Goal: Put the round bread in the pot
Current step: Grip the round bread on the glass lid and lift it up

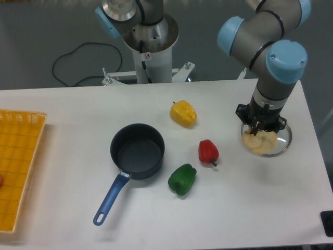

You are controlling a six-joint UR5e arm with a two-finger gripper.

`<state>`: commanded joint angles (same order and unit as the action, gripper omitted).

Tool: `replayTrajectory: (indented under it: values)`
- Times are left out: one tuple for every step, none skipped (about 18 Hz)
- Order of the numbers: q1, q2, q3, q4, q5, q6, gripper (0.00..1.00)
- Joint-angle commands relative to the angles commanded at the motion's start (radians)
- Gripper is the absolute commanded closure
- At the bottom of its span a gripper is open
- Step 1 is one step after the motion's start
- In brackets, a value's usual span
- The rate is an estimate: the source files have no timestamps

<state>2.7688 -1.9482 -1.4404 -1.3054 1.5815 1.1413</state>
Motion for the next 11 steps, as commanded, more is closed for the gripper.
replayTrajectory:
  values:
    - [0.003, 0.005, 0.0, 0.0, 0.0, 0.002, 1.0]
    - [0.005, 0.005, 0.0, -0.002, -0.002, 0.002, 1.0]
    - [0.005, 0.005, 0.0, -0.002, 0.0, 0.002, 1.0]
    - [0.003, 0.006, -0.012, 0.0, 0.0, 0.002, 1.0]
    - [0.003, 0.006, -0.028, 0.005, -0.002, 0.003, 1.0]
    - [0.005, 0.009, -0.038, 0.008, -0.002, 0.003, 1.0]
    - [0.005, 0.018, -0.051, 0.012, -0.002, 0.003, 1.0]
    - [0.003, 0.026, -0.055, 0.014, -0.002, 0.003, 1.0]
    - [0.003, 0.028, -0.057, 0.014, -0.002, 0.003, 1.0]
    - [0.003, 0.028, -0.058, 0.014, -0.002, 0.003, 1.0]
    - [0.003, 0.028, -0.064, 0.014, -0.002, 0.003, 1.0]
